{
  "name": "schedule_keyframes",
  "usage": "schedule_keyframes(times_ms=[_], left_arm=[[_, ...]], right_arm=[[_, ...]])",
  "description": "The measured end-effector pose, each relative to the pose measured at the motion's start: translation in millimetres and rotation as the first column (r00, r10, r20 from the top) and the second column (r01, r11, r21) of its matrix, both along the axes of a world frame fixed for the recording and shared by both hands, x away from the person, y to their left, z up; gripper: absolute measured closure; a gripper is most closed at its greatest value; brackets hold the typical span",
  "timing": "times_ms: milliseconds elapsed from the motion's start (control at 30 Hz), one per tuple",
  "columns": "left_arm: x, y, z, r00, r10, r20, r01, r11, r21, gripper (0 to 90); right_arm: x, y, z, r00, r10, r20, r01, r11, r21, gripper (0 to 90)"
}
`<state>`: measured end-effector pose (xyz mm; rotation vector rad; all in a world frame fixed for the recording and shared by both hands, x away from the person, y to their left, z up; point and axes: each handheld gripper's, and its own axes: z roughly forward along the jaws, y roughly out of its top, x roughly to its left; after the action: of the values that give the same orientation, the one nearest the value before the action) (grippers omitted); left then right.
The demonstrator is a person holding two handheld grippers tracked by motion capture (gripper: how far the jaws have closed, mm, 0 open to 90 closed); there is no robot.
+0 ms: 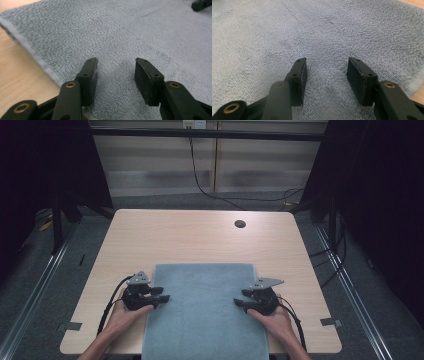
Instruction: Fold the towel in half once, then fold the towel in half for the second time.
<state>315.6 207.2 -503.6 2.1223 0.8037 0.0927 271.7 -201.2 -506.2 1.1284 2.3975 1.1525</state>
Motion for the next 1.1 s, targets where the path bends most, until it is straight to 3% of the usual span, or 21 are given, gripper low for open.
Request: schedule_keyframes(times_ms=[167,233,267,300,433,533,633,667,700,800,833,867,933,1000,1033,1067,1100], left_arm=[[-12.3,-1.0,2.5,0.9993,0.013,-0.036,-0.013,0.9999,-0.001,53.2],[-18.7,-1.3,2.8,0.9995,0.0,-0.032,0.0,1.0,0.003,53.0],[-21.8,-0.4,2.5,0.9995,0.003,-0.032,-0.003,1.0,-0.001,52.0],[-27.3,2.6,3.6,0.9982,-0.014,-0.059,0.013,0.9999,-0.011,51.0],[-37.1,5.8,4.2,0.9972,-0.042,-0.062,0.041,0.999,-0.015,51.8],[-41.4,6.6,6.8,0.9961,-0.068,-0.056,0.069,0.9976,0.004,51.9],[-40.2,7.5,8.9,0.9975,-0.052,-0.048,0.052,0.9986,-0.003,50.6],[-36.0,8.7,11.7,0.9996,-0.028,-0.006,0.028,0.9996,-0.001,50.7],[-33.2,9.2,12.4,0.9999,-0.015,0.0,0.015,0.9998,-0.011,50.6],[-26.7,9.7,10.0,0.9999,0.002,-0.016,-0.003,0.9999,-0.016,50.7],[-23.9,9.7,7.7,0.9998,0.003,-0.022,-0.003,1.0,-0.004,52.1],[-21.6,9.3,5.2,0.9997,-0.004,-0.024,0.004,1.0,0.009,52.1],[-20.8,8.2,3.7,0.9998,-0.004,-0.021,0.004,1.0,0.0,52.5],[-21.3,7.7,3.7,0.9999,-0.003,-0.017,0.003,1.0,0.004,51.5],[-21.8,7.2,3.8,0.9999,-0.006,-0.011,0.006,0.9999,0.011,51.2],[-21.8,7.2,3.6,0.9999,-0.005,-0.012,0.005,0.9999,0.01,51.0],[-21.2,7.7,3.5,0.9998,-0.006,-0.019,0.006,1.0,0.005,50.7]], right_arm=[[-14.4,0.3,0.6,1.0,-0.002,-0.002,0.002,1.0,0.0,50.6],[-21.6,-0.5,3.7,0.999,-0.009,-0.043,0.01,0.9999,0.011,50.4],[-25.1,-0.1,4.3,0.9987,-0.011,-0.05,0.011,0.9999,0.007,50.4],[-27.6,0.0,5.0,0.9985,-0.004,-0.055,0.004,1.0,0.008,50.5],[-40.3,1.4,7.6,0.9961,0.003,-0.089,-0.002,0.9999,0.012,50.5],[-49.9,1.9,9.4,0.9944,0.011,-0.105,-0.009,0.9999,0.014,50.9],[-57.2,1.1,8.5,0.9965,-0.006,-0.083,0.007,0.9997,0.022,52.1],[-57.0,-0.8,10.9,0.9968,-0.006,-0.079,0.008,0.9995,0.032,52.1],[-56.4,-3.1,14.2,0.9975,-0.01,-0.07,0.014,0.9984,0.055,52.0],[-50.1,-9.9,21.7,0.9984,-0.014,-0.055,0.019,0.996,0.087,51.3],[-38.6,-19.3,28.0,0.9988,-0.036,-0.035,0.039,0.9939,0.103,51.3],[-38.6,-19.3,28.0,0.9988,-0.036,-0.035,0.039,0.9939,0.103,51.3],[-17.8,-36.0,33.3,0.9924,-0.112,0.05,0.107,0.9888,0.105,52.6],[-8.2,-40.9,33.8,0.9914,-0.123,0.043,0.118,0.9873,0.107,52.0],[2.6,-45.3,32.9,0.9921,-0.124,0.015,0.122,0.9856,0.118,50.9],[23.4,-49.9,27.3,0.9928,-0.119,-0.017,0.12,0.9872,0.105,50.4],[31.1,-50.4,24.2,0.9915,-0.13,-0.009,0.13,0.9873,0.091,50.4]])
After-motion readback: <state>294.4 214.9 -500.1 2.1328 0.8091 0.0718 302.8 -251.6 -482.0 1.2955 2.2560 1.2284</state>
